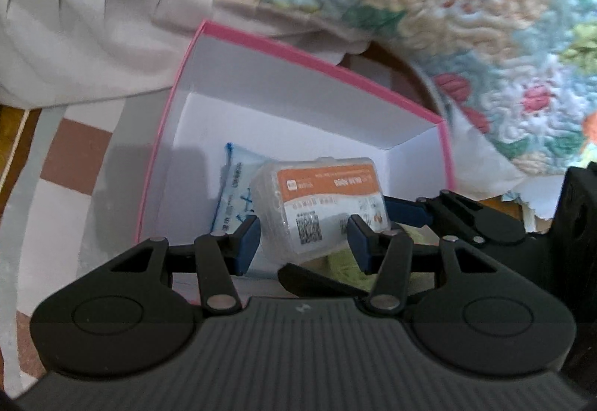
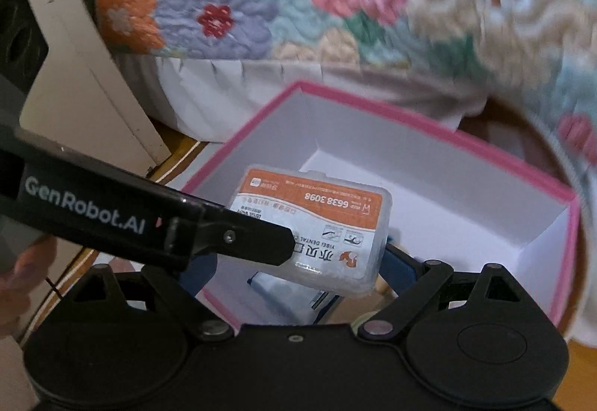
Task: Organize objects
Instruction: 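Lower the case onto the wipes packs and open the left gripper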
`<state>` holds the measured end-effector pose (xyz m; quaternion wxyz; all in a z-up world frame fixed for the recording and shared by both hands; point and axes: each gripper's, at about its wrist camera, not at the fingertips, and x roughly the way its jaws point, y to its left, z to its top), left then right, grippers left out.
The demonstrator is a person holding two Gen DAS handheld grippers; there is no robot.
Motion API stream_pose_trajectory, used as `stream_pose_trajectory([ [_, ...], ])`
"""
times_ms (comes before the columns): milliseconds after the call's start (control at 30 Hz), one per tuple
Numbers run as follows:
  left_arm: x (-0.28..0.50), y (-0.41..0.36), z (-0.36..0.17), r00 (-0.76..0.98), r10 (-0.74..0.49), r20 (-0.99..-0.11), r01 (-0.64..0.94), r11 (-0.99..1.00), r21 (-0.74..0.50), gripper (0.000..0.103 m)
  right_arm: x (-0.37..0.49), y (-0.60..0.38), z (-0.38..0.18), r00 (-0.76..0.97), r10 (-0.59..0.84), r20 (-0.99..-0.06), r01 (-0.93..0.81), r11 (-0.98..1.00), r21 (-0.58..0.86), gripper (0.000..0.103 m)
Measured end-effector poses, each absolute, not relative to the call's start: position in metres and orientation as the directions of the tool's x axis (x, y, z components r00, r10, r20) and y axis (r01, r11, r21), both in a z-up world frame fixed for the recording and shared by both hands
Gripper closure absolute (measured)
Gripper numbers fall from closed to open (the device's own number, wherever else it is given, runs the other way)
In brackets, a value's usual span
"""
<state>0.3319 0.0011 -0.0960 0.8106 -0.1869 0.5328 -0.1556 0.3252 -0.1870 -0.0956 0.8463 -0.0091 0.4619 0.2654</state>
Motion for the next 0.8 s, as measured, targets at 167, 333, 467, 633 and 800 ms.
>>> stream_pose_trajectory([
  [167,0.342,0.002,-0.121,0.334,-0.446,-0.83,0.021,0.884,-0.466,0.052,0.342,-0.194,-0.116,0.39,0.491,-0.779,-0.398,0.853,0.338,0.007],
  [333,0.342,0.0,-0.129,0.334,-0.418,-0.845,0.015,0.899,-0.438,0.055,0.345,-0.197,-0.136,0.364,0.497,-0.788,-0.339,0.858,0.385,0.013],
  [467,0.343,-0.009,-0.131,0.33,-0.364,-0.871,0.034,0.927,-0.374,0.053,0.343,-0.2,-0.144,0.353,0.487,-0.799,-0.292,0.868,0.401,0.022],
  [633,0.346,-0.017,-0.133,0.358,-0.309,-0.881,0.034,0.947,-0.318,0.05,0.344,-0.209,-0.153,0.339,0.491,-0.803,-0.189,0.871,0.453,0.035],
  [800,0.336,-0.013,-0.126,0.427,-0.292,-0.856,0.014,0.948,-0.317,0.051,0.34,-0.212,-0.153,0.354,0.493,-0.795,-0.155,0.869,0.47,0.04],
])
